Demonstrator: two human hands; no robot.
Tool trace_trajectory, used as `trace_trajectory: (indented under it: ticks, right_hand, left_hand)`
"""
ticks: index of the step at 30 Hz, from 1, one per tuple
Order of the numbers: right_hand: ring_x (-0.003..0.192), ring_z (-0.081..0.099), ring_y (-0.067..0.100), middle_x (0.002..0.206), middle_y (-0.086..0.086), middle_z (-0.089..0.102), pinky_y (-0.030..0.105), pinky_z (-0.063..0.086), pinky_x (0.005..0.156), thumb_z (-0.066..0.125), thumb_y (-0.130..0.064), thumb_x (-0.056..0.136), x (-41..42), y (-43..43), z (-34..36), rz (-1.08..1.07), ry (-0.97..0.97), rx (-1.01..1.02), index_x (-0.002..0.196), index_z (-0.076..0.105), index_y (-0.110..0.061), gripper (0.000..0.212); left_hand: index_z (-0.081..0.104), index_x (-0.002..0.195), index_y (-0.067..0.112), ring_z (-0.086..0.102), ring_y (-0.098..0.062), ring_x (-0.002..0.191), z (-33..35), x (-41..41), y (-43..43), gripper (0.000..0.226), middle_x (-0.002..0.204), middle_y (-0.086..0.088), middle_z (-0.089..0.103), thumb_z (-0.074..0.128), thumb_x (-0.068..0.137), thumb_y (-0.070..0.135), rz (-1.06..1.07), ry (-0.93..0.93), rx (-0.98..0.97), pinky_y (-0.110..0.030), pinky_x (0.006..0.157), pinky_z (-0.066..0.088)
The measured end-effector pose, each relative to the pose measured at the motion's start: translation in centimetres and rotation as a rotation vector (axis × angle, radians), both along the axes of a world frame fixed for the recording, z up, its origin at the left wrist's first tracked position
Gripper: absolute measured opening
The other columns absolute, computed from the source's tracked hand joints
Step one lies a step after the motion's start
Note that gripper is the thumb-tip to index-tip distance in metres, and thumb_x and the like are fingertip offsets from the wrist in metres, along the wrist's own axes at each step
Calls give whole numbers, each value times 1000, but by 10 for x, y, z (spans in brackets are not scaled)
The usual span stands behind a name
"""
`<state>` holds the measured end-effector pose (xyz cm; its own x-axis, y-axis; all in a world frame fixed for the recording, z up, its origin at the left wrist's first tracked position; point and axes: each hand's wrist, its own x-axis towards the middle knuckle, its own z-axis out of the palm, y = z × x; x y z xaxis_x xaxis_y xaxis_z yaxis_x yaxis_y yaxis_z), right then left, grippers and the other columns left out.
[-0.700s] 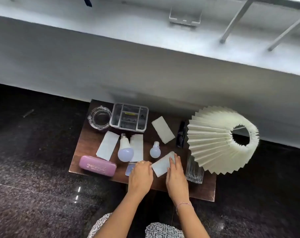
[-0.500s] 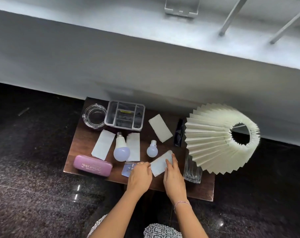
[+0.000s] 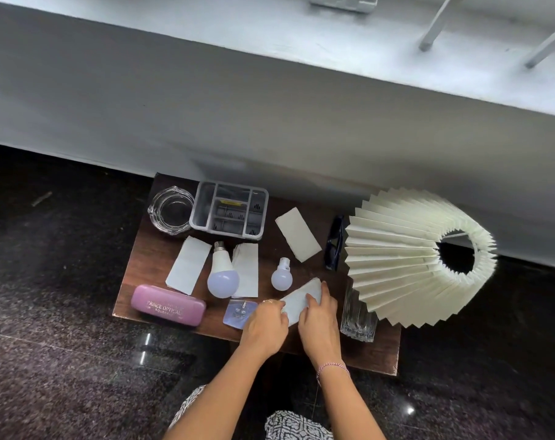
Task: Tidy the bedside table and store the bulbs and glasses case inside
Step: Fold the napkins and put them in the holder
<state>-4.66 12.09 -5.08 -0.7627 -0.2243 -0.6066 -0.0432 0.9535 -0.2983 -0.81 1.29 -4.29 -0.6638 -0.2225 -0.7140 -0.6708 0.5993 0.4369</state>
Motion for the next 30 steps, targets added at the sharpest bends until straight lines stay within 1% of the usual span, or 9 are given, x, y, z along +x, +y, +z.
trace_trajectory:
  ticks: [3,5,9,13,17,21,24,26,30]
  right_hand:
    - [140,17,23,156,8,12,29,34,110,33,-10,98,0,0,-3,-18,10,-30,141,33,-4,43]
    - [138,21,22,154,8,19,28,33,110,37,-8,97,1,0,-3,-24,22,-49,142,31,-4,45]
    - [135,27,20,149,7,29,26,35,108,39,-4,96,1,2,-6,-59,43,-80,140,35,-4,45]
    - [129,36,27,141,15,38,36,35,107,44,3,91,1,4,-7,-125,-22,-168,131,46,-2,41]
    - [125,38,17,139,3,41,21,35,102,36,0,95,9,10,-4,-49,78,-163,133,49,-6,40]
    - [122,40,14,134,0,45,18,35,100,38,-1,94,12,15,5,12,94,-211,131,53,-8,40]
    - [120,43,13,131,-1,48,20,39,99,43,-2,93,13,16,16,71,134,-249,130,55,-11,39]
    - [119,45,14,129,-1,51,20,39,99,47,-1,91,15,15,23,85,167,-280,128,56,-11,39]
    - [117,50,16,126,2,54,22,42,99,53,0,89,14,11,31,109,220,-308,124,60,-8,37]
  left_hand:
    - [51,133,12,53,-20,122,-3,0,-1,39,134,-5,56,42,96,21,7,9,8,-29,103,42]
    - [51,133,12,53,-20,122,-3,0,-1,39,134,-5,56,42,96,22,5,9,12,-29,102,42]
    - [49,135,12,51,-20,125,-4,-2,-2,40,137,-5,53,42,96,22,11,-10,38,-30,104,40]
    - [45,138,12,47,-23,128,-3,-6,-4,43,140,-7,50,42,97,22,10,-30,83,-33,107,39]
    - [44,138,13,51,-23,124,0,-6,-7,42,135,-9,54,42,96,17,-5,-5,75,-37,104,42]
    - [49,133,21,57,-22,114,8,-2,-7,39,126,-5,61,40,96,17,-52,71,0,-36,93,48]
    - [54,127,23,62,-18,106,16,1,-6,33,118,-1,65,44,96,20,-65,220,-140,-30,85,52]
    - [56,127,22,63,-15,105,20,2,-6,32,118,0,66,47,96,23,-34,274,-176,-27,85,52]
    - [55,128,22,63,-14,107,23,1,-11,35,119,1,66,52,94,29,-9,291,-171,-26,87,52]
